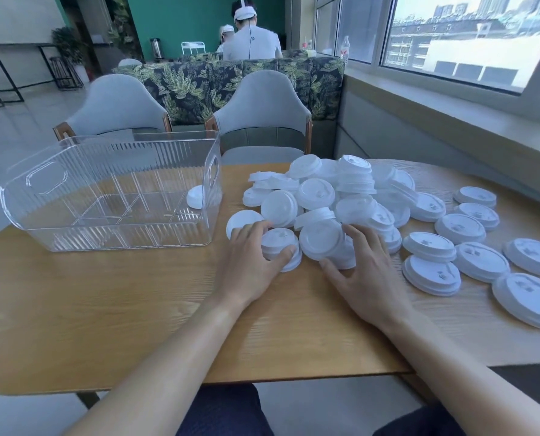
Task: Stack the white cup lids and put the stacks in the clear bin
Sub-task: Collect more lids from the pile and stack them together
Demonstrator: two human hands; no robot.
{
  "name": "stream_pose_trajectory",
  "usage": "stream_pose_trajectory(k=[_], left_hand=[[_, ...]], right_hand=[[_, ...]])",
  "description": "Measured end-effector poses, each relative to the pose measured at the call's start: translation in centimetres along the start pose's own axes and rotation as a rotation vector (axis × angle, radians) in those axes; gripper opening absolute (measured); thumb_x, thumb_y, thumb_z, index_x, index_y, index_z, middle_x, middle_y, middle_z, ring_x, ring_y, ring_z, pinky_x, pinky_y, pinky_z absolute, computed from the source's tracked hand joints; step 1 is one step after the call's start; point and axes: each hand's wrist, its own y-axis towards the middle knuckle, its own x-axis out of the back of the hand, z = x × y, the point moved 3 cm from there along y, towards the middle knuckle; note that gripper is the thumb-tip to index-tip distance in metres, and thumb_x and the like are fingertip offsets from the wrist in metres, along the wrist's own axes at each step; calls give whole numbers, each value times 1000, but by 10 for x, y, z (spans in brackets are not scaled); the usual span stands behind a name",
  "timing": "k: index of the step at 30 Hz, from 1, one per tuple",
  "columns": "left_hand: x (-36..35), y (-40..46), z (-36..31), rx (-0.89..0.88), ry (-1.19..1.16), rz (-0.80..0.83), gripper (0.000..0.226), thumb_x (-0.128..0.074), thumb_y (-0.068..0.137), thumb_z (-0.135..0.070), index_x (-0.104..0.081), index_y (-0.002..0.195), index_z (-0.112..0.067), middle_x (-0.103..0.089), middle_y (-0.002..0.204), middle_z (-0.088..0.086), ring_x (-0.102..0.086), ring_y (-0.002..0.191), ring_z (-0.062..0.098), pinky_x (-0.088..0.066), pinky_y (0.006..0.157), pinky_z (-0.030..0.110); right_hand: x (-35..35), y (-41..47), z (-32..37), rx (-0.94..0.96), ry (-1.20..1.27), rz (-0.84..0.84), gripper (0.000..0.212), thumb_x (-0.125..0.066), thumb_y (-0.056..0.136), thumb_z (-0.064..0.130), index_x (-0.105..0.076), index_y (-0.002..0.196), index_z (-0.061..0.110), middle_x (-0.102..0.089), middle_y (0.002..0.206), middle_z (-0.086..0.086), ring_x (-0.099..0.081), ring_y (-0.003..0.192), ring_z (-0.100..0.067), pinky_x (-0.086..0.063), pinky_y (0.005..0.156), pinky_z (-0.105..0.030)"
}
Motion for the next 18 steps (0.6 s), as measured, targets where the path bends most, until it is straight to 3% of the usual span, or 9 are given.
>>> stream_pose_trajectory(k=[5,10,15,18], left_hand=[[0,1,1,19,0,15,65,-65,89,-62,-51,141,-26,-57,136,-12,-44,126,11,-30,93,18],[0,1,2,48,-33,32,64,-69,89,-58,-51,141,-26,-58,135,-9,-47,126,12,-38,96,24],[3,-1,6,89,-146,-25,55,-76,82,-57,-55,123,-27,-60,118,-14,-55,114,12,-50,95,37],[8,-6,4,73,-235,-85,53,-77,77,-59,-56,114,-28,-60,110,-17,-58,107,9,-51,92,37]], right_hand=[[-2,-1,1,13,-25,1,65,-66,92,39,-41,148,14,-42,146,3,-36,138,-17,-33,115,-34],[-2,-3,2,21,-47,-3,63,-64,94,38,-41,148,14,-41,146,3,-36,138,-16,-30,114,-30],[-1,-3,1,16,-44,-5,62,-64,93,36,-42,147,14,-42,146,1,-37,138,-17,-28,113,-27],[1,-5,3,5,-29,-9,61,-65,93,34,-43,146,13,-43,145,1,-37,137,-18,-28,112,-27]])
